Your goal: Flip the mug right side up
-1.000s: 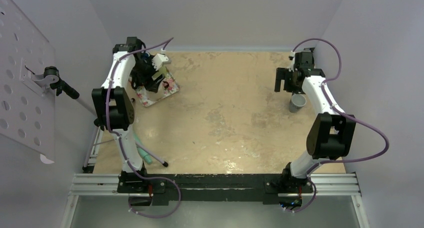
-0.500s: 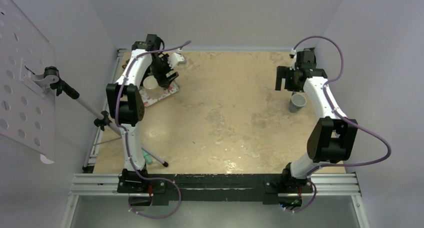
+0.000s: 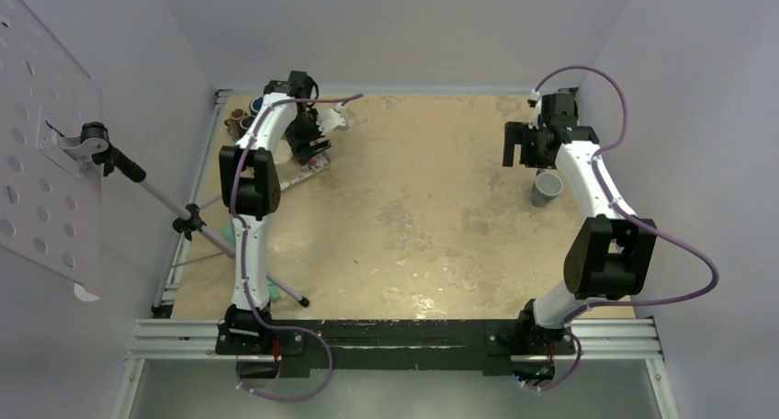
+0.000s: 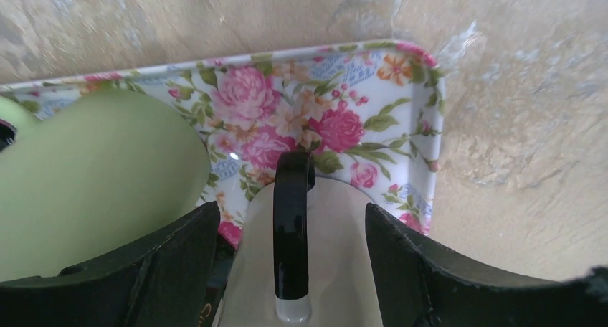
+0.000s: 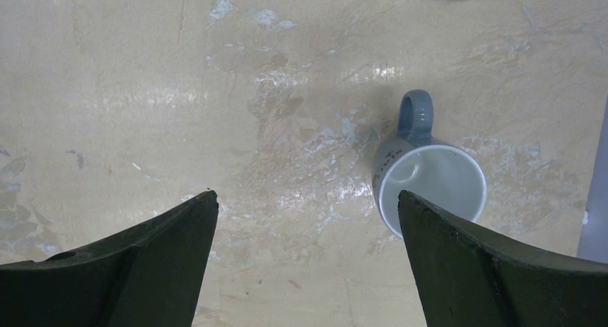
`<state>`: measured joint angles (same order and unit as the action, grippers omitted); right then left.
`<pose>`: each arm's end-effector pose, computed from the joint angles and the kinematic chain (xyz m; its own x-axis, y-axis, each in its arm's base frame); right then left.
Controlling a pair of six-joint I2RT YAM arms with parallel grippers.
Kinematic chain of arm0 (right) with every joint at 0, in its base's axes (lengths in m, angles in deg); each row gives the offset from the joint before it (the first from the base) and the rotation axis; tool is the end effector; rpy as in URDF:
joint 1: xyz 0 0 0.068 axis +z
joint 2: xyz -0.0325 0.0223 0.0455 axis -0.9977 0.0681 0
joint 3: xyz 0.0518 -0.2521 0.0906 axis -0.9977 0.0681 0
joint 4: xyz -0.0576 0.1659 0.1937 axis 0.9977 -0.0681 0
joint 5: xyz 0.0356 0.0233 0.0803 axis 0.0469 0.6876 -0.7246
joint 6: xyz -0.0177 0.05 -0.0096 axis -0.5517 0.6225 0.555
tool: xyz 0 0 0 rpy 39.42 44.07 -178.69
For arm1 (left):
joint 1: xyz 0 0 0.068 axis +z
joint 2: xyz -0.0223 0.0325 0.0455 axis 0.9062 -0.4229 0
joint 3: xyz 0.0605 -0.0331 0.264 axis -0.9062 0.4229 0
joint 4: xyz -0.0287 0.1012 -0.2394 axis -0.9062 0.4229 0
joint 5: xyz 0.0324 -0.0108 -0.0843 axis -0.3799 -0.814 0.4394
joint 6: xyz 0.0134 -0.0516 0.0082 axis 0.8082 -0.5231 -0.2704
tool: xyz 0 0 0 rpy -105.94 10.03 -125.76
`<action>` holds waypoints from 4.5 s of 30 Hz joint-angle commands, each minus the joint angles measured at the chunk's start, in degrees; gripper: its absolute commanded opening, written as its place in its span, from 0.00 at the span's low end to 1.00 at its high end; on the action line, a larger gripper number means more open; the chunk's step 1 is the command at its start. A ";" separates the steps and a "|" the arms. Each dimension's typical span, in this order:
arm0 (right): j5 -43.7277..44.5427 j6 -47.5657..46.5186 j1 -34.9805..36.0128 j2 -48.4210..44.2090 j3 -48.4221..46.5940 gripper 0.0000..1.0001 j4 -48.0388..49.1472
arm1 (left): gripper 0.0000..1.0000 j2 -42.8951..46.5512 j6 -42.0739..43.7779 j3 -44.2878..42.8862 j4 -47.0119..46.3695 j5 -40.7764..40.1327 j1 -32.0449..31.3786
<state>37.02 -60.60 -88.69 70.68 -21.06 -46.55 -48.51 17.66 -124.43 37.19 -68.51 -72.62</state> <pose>0.3418 -0.0160 0.2929 -0.7912 0.0722 -0.6073 0.0811 0.9966 0.0129 0.4858 -0.0677 0.2038 -0.4301 0.8846 -0.1805 0.8786 0.4561 0.1416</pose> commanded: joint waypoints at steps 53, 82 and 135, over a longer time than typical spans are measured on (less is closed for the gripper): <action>-47.91 40.43 36.40 11.11 -5.84 0.65 76.66 | 0.00 35.71 -73.51 9.89 -25.43 47.94 -2.21; 6.09 4.93 14.17 9.97 -3.96 0.00 2.12 | 1.00 33.41 -42.40 10.44 -7.63 0.30 -0.36; 10.03 2.93 12.38 8.68 -10.45 0.57 -4.14 | 0.49 10.11 -27.56 7.01 -16.75 7.53 7.54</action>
<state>46.01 -56.55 -76.40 83.55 -30.75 -50.53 -45.17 -16.43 -121.67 13.67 -68.67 -66.57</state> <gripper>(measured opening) 0.571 0.769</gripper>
